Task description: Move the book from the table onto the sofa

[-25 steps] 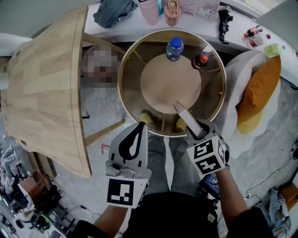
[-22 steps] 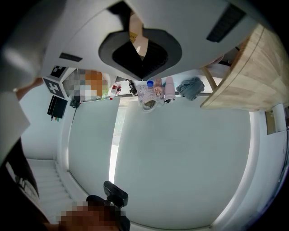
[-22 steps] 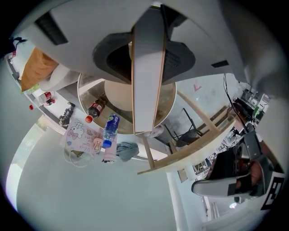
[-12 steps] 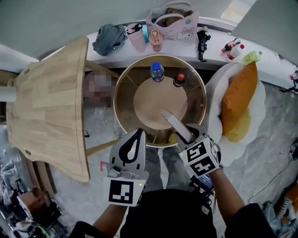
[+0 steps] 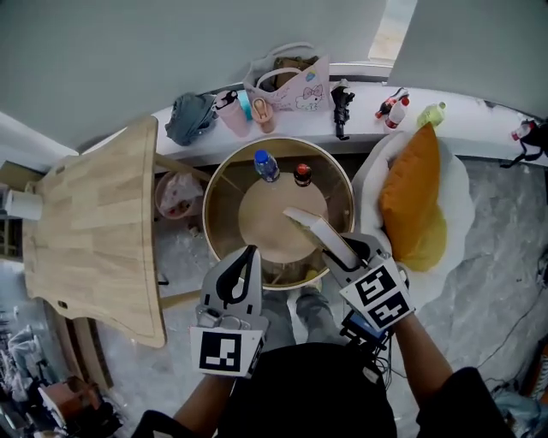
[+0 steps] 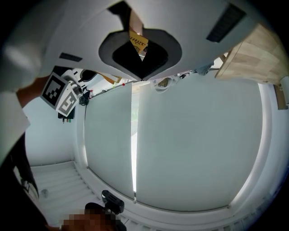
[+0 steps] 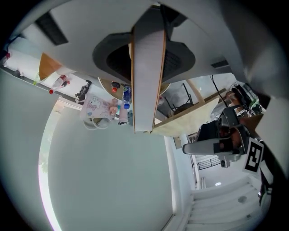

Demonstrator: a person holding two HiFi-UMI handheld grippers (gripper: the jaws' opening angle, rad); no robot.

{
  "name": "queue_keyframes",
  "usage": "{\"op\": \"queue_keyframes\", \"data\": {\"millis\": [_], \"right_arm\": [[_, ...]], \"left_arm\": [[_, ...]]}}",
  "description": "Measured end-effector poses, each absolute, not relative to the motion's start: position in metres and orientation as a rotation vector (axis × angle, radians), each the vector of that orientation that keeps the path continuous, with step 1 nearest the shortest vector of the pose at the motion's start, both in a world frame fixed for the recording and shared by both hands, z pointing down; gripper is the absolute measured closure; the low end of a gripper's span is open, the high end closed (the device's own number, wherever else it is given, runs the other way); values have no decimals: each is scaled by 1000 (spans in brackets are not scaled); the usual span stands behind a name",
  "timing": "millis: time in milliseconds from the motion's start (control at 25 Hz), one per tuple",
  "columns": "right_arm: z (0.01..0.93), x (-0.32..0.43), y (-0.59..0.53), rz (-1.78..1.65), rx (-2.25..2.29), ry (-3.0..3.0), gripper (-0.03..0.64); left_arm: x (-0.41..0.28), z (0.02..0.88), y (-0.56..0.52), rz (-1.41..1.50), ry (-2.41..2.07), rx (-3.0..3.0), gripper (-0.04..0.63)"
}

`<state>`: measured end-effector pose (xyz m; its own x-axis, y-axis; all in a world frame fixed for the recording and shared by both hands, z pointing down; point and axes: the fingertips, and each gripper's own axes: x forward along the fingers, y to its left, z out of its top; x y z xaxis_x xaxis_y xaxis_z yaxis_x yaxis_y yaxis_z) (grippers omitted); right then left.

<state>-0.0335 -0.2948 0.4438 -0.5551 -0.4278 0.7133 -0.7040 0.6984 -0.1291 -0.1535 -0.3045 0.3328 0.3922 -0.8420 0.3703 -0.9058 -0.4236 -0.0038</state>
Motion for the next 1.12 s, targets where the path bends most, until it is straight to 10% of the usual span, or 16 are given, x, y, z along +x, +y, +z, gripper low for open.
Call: {"op": "queue_keyframes", "data": {"millis": [1120], "right_arm": [[334, 171, -212, 536, 1849, -1941, 466]], "left_arm": [[31, 268, -293, 383, -753, 3007, 585]]}}
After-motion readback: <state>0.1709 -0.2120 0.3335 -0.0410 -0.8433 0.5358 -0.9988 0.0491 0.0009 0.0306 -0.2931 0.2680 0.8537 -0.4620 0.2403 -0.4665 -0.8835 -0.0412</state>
